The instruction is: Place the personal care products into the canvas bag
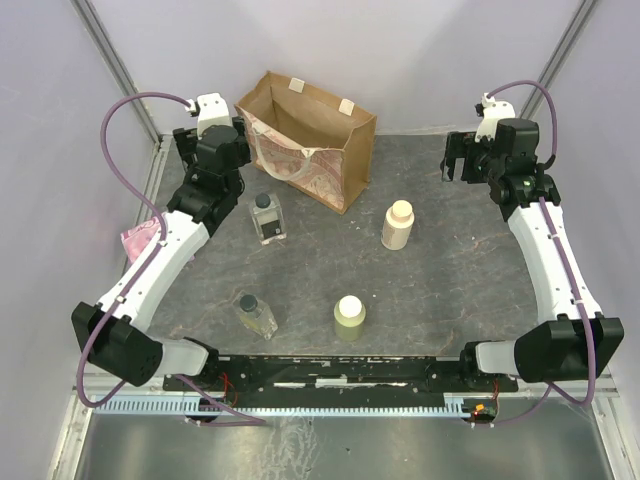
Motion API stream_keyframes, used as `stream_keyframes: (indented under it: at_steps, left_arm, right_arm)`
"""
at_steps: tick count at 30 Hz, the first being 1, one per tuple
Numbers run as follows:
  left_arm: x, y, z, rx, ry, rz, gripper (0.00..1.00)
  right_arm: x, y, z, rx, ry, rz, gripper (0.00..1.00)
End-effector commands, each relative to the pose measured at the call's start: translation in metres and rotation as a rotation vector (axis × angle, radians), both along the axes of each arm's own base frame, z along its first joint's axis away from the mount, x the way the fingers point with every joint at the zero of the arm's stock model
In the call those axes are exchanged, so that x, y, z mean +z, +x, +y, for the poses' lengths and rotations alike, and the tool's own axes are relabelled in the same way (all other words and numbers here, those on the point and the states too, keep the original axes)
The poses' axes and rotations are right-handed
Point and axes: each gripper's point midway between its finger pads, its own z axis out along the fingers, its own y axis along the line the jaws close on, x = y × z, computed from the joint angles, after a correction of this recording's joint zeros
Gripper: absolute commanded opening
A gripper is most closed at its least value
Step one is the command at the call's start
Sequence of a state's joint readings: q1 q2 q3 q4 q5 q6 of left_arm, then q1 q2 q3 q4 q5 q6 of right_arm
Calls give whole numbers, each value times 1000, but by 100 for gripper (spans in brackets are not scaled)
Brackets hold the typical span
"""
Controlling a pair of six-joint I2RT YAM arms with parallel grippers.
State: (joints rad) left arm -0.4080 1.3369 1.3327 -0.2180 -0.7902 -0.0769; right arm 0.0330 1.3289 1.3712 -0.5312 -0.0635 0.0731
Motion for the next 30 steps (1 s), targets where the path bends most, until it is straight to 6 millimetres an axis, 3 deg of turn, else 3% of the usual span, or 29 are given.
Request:
stream_keyframes:
  at_steps: [1,7,13,20,25,30]
  left_arm:
    - [31,-3,8,59,-48,-100,97]
    - [34,-8,5,28,-102,-178,99]
    - [29,-2,-11,-82,-62,-126,100]
    - [27,-1,-14,-106,-53,-116,100]
    - [21,5,-20,-127,-34,-47,100]
    - [17,14,-26,-138,-33,-38,100]
  right_arm:
    - [26,7,-2,-4,-26,-83,100]
    - [23,6,-3,-5,-34,-79,100]
    - [22,6,-5,-11,-43,-79,100]
    - [23,6,-4,-12,-35,-81,100]
    - [30,13,13,40,46,-22,100]
    - [33,37,40,87,150,48,100]
